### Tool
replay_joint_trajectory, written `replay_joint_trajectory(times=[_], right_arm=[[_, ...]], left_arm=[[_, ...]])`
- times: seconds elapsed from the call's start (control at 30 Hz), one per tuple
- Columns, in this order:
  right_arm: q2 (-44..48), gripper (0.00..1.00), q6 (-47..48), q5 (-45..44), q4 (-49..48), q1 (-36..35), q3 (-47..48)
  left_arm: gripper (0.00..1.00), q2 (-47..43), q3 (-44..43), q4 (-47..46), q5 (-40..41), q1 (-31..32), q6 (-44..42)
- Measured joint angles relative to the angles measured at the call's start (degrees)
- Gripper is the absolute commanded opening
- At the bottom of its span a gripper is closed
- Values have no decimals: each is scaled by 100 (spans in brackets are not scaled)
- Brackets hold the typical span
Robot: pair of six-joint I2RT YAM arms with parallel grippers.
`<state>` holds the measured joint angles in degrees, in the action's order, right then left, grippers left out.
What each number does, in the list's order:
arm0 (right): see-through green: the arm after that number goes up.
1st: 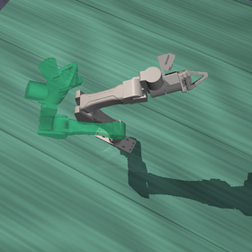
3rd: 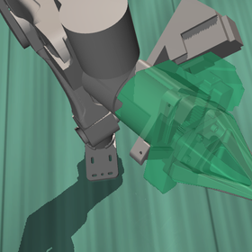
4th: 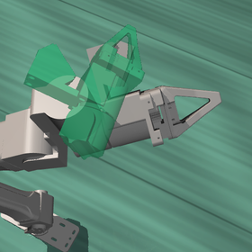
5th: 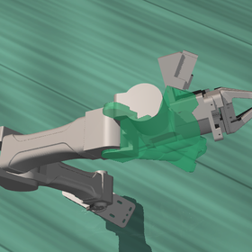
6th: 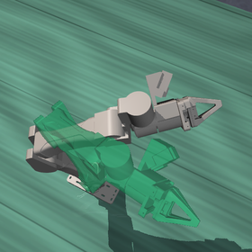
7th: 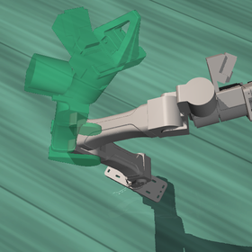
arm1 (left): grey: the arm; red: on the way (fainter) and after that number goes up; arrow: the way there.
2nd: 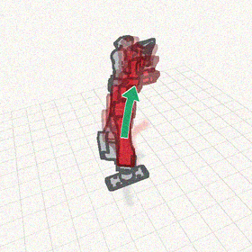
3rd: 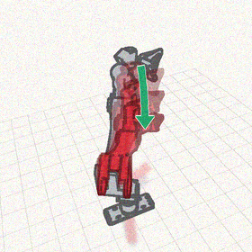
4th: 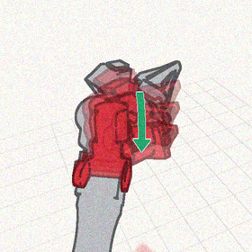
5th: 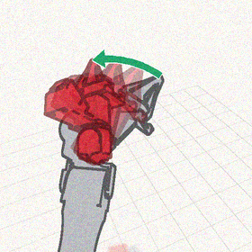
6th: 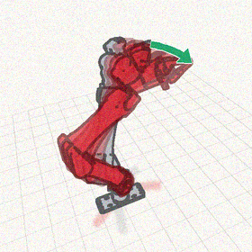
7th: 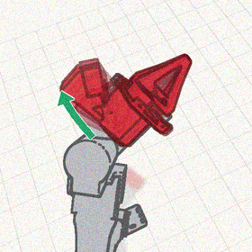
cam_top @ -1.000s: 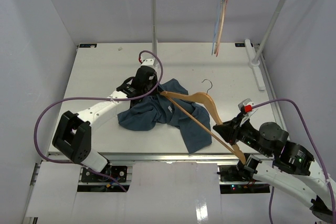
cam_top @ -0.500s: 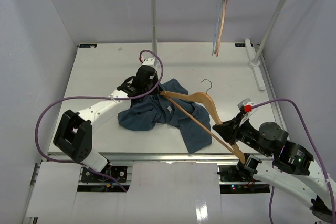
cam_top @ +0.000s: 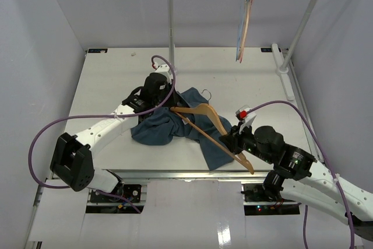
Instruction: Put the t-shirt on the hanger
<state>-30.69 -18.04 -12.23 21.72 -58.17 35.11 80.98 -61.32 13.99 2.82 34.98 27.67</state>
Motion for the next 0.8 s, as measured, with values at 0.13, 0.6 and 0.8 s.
replay_joint_trajectory(times=[0.13, 0.6, 0.8], right_arm=[[101, 8, 29, 44, -45, -2, 0], [887, 8, 62, 293, 695, -7, 490], [700, 8, 138, 106, 815, -7, 490]], left_arm=[[0, 14, -2, 113, 225, 0, -33], [0, 290, -185, 262, 958, -13, -174], [0, 291, -185, 280, 1023, -15, -184]])
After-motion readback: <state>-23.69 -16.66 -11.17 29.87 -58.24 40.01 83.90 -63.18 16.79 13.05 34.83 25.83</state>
